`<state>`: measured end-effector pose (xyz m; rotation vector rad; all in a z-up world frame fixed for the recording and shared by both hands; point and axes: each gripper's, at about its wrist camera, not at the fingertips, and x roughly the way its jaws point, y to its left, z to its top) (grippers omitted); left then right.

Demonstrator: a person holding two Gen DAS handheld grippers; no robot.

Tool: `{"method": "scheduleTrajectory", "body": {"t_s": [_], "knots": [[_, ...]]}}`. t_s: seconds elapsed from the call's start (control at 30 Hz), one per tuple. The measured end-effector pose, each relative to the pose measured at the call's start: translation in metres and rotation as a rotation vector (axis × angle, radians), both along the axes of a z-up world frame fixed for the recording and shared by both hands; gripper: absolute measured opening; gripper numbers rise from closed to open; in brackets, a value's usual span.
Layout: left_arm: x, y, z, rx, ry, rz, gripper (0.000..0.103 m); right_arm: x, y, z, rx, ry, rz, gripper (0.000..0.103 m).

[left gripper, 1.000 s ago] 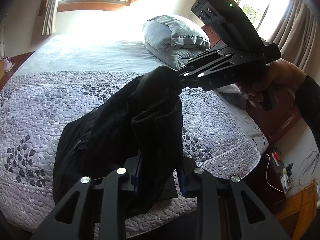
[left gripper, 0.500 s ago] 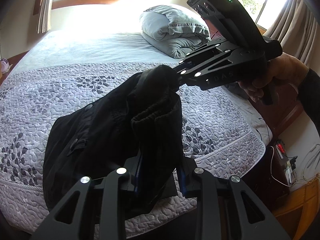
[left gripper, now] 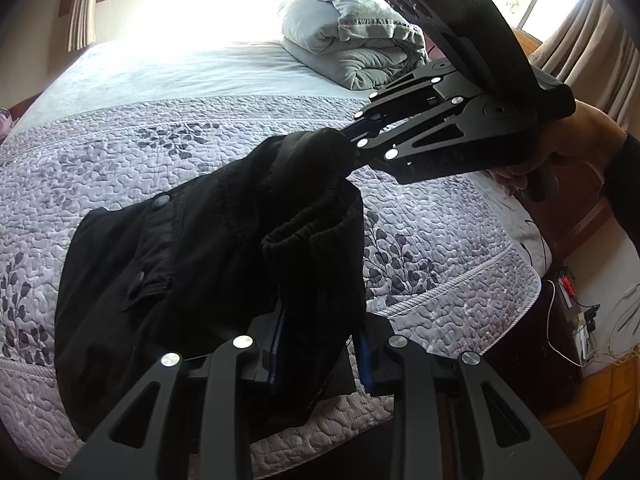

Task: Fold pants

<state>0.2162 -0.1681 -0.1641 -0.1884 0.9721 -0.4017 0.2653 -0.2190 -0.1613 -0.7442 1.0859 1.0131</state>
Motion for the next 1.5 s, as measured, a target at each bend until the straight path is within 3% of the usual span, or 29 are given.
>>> {"method": "scheduleTrajectory", "body": {"t_s": [0.67, 1.5], "knots": [[0.016, -0.021, -0.043, 0.032, 0.074, 0.016, 0.028, 0.009, -0.018, -0.046, 0.006, -0.017, 0.062, 0.014], [0.033, -0.046, -0.095, 0.145, 0.143, 0.018, 0.031, 0.020, -0.045, -0.117, 0.070, 0.038, 0.077, 0.014]]}}
